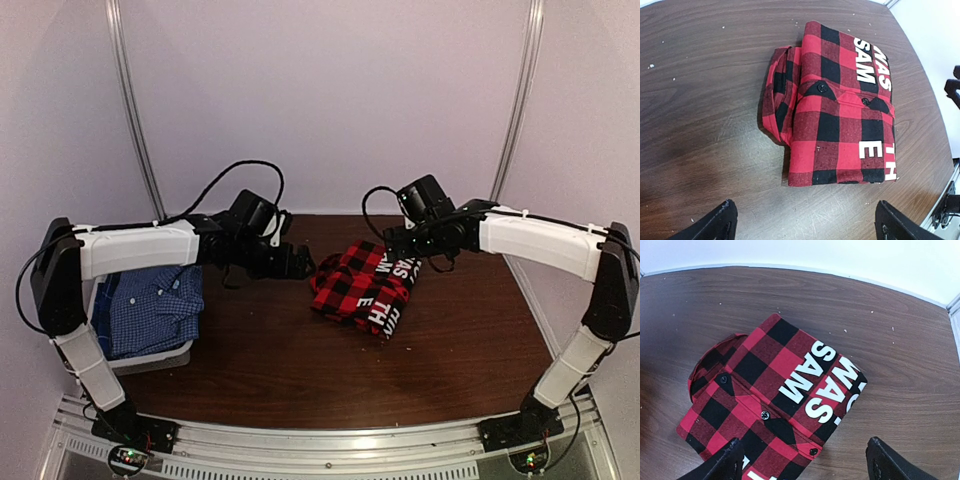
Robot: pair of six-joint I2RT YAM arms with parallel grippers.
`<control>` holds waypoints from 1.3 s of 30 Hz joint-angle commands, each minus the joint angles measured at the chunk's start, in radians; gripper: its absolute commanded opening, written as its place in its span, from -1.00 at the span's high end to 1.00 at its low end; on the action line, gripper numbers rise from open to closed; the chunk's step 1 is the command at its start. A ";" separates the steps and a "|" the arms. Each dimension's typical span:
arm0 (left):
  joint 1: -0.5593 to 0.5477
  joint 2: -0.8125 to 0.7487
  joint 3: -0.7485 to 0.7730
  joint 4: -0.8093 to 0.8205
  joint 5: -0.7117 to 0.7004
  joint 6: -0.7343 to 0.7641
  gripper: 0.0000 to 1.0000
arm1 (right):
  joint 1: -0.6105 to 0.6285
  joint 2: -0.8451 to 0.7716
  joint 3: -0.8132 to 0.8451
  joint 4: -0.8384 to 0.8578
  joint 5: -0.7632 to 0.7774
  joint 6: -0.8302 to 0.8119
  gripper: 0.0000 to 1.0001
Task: Fold and stack the long sleeve shirts
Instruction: Place the square-folded shirt at the center of the board, then flatten out the square-folded shirt at the center of the board.
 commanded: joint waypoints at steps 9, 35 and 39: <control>0.045 0.056 -0.095 0.095 0.047 -0.125 -0.92 | 0.049 0.087 -0.029 0.095 -0.133 0.008 -0.70; 0.073 0.209 -0.056 0.195 0.130 -0.159 -0.80 | 0.071 0.663 0.465 0.048 0.009 0.038 -0.64; 0.073 0.209 -0.058 0.199 0.132 -0.159 -0.80 | 0.064 0.665 0.448 0.062 -0.023 0.054 -0.30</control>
